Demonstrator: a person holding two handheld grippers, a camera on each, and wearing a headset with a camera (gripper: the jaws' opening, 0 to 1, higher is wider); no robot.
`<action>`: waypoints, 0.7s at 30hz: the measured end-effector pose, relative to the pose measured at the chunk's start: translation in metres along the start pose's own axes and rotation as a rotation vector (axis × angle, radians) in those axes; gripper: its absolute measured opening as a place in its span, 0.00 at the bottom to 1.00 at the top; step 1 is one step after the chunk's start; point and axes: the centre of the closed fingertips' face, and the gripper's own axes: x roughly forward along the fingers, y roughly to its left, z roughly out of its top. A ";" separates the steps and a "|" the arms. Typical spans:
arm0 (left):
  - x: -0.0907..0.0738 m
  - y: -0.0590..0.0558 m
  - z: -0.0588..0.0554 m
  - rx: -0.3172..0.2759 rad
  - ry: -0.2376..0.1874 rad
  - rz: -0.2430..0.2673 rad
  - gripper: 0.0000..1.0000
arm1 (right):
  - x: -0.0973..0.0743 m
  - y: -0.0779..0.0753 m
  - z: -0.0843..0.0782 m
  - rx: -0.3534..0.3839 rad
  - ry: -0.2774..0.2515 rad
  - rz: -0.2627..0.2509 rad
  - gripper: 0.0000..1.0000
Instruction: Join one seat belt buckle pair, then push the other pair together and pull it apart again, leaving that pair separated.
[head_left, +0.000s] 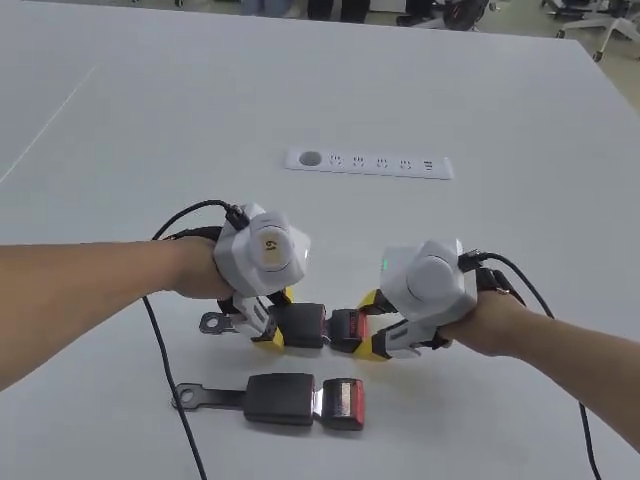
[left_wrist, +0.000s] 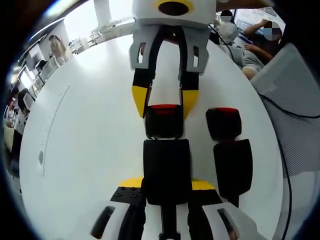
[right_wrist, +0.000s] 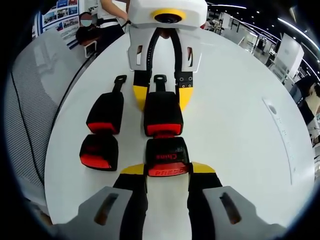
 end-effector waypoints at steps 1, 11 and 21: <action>0.000 0.000 0.000 -0.003 -0.001 0.000 0.32 | 0.001 0.000 0.000 0.001 0.000 0.000 0.28; -0.001 -0.002 0.002 -0.021 0.012 0.004 0.32 | 0.002 0.000 -0.002 -0.016 0.020 0.007 0.29; 0.001 -0.002 0.001 -0.023 0.040 0.007 0.33 | 0.000 0.000 -0.004 -0.038 0.042 0.007 0.29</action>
